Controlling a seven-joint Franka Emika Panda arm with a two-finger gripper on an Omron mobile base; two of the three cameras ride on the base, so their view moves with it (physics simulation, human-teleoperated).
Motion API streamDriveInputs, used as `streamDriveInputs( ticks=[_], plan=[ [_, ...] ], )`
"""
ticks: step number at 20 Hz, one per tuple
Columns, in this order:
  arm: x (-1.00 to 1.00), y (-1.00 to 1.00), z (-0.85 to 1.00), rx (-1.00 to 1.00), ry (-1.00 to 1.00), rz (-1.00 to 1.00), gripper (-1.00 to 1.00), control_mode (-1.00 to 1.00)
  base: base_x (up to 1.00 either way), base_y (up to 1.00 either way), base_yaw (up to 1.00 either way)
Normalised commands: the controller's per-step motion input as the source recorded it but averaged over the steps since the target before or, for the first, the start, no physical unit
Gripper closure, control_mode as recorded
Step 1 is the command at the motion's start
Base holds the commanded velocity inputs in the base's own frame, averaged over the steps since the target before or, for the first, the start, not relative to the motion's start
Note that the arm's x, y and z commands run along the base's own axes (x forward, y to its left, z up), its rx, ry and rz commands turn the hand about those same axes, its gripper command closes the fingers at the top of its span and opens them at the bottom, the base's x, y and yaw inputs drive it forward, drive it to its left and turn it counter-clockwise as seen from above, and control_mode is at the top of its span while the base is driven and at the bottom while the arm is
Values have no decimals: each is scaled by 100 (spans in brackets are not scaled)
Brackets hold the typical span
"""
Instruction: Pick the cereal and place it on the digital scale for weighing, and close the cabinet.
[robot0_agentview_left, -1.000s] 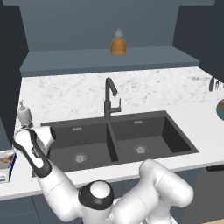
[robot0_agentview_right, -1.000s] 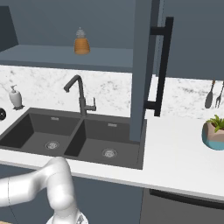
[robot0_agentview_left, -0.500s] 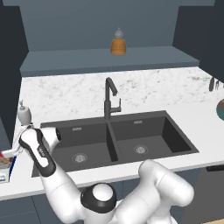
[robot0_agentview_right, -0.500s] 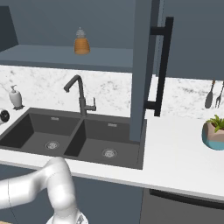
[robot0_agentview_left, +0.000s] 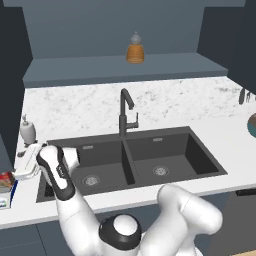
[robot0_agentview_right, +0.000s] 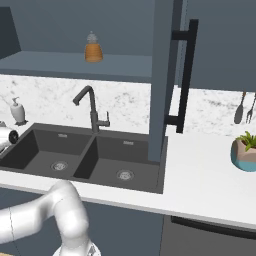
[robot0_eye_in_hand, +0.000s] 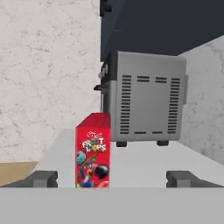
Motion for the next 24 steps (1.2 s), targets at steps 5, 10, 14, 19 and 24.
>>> streamDriveInputs(
  ticks=[5, 10, 14, 19, 24],
  plan=[
    [-58, -72, 31, 20, -28, -1, -100, -100, 0, 0, 0],
    [-61, -74, 72, 26, -42, -10, -100, -100, 0, 0, 0],
    [-42, -79, 87, 26, -36, -19, -100, -100, 0, 0, 0],
    [-40, -68, 97, 22, -30, -29, -100, -100, 0, 0, 0],
    [-39, -76, 100, 12, -8, -42, -100, -100, 0, 0, 0]
  ],
)
